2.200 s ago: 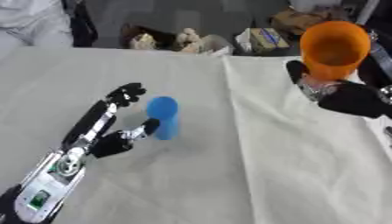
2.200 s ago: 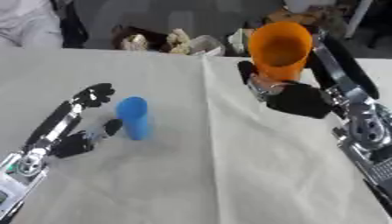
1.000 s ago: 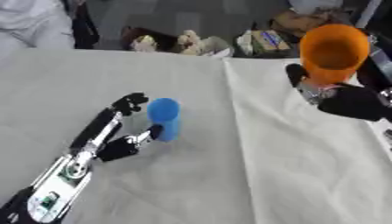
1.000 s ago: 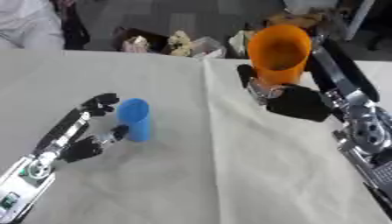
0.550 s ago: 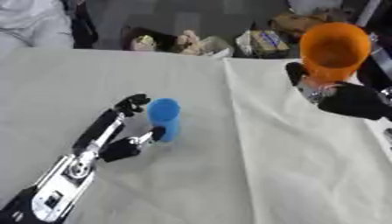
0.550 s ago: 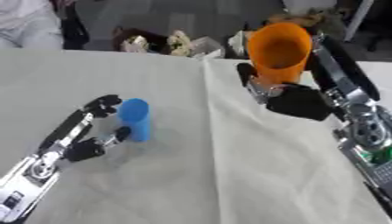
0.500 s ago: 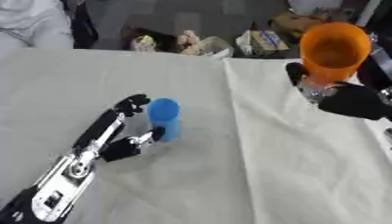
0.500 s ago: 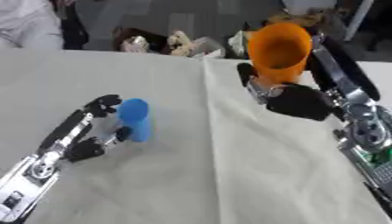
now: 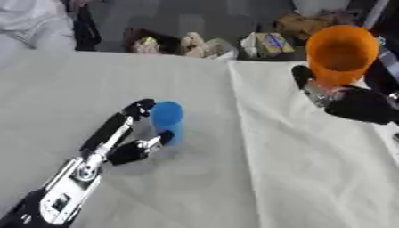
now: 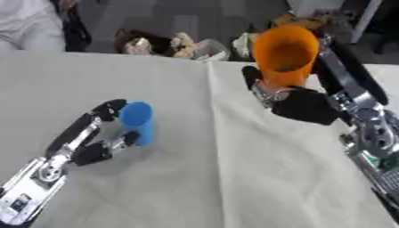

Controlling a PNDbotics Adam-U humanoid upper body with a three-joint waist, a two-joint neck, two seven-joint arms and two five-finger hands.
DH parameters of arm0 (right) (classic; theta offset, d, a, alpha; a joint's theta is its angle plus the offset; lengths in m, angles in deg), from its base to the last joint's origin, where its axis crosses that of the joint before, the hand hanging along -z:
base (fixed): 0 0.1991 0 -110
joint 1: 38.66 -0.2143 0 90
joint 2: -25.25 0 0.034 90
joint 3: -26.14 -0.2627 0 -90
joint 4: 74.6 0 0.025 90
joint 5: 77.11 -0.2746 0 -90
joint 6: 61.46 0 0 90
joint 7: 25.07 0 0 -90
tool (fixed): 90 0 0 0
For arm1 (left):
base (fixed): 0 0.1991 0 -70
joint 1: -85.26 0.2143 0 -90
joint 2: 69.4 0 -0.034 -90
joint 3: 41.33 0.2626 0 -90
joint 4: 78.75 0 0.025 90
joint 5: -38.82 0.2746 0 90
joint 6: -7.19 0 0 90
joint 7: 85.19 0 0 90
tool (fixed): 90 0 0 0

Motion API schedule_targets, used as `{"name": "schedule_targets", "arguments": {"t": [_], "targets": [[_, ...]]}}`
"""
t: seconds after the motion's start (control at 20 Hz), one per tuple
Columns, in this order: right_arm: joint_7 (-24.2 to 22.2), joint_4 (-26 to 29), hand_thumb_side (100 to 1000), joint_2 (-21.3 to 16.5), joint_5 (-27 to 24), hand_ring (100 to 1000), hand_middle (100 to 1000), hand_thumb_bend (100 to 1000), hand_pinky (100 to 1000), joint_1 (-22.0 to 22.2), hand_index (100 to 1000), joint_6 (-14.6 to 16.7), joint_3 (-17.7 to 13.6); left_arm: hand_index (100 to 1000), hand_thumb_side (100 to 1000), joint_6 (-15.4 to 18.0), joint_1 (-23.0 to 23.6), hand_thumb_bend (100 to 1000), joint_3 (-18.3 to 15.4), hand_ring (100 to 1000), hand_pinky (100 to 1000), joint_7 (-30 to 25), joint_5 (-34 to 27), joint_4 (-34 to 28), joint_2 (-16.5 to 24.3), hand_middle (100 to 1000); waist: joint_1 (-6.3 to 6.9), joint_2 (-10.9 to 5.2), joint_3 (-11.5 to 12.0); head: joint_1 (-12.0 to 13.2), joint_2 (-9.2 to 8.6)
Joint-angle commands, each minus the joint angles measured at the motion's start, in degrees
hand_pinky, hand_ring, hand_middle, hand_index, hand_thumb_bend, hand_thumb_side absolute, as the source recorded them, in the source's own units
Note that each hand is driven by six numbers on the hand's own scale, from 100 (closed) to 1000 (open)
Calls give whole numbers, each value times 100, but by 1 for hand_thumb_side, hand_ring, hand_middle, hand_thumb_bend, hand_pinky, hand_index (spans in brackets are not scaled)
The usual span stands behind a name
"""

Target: Pour the contents of one cup into another cup.

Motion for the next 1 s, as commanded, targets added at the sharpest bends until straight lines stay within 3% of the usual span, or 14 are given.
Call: {"name": "schedule_targets", "arguments": {"t": [0.05, 1.0], "targets": [[-6, 79, 336, -85, -72, 542, 633, 100, 283, -119, 582, -5, -34, 954, 879, -30, -129, 555, 4, 865, 876, -21, 90, -19, 36, 956, -55, -102, -12, 8, -52], [35, 64, 329, -66, -137, 543, 634, 100, 282, -140, 580, -32, -34, 953, 896, -11, -300, 545, 29, 864, 881, -63, 331, 221, -104, 944, -62, -96, -37, 27, -83]]}}
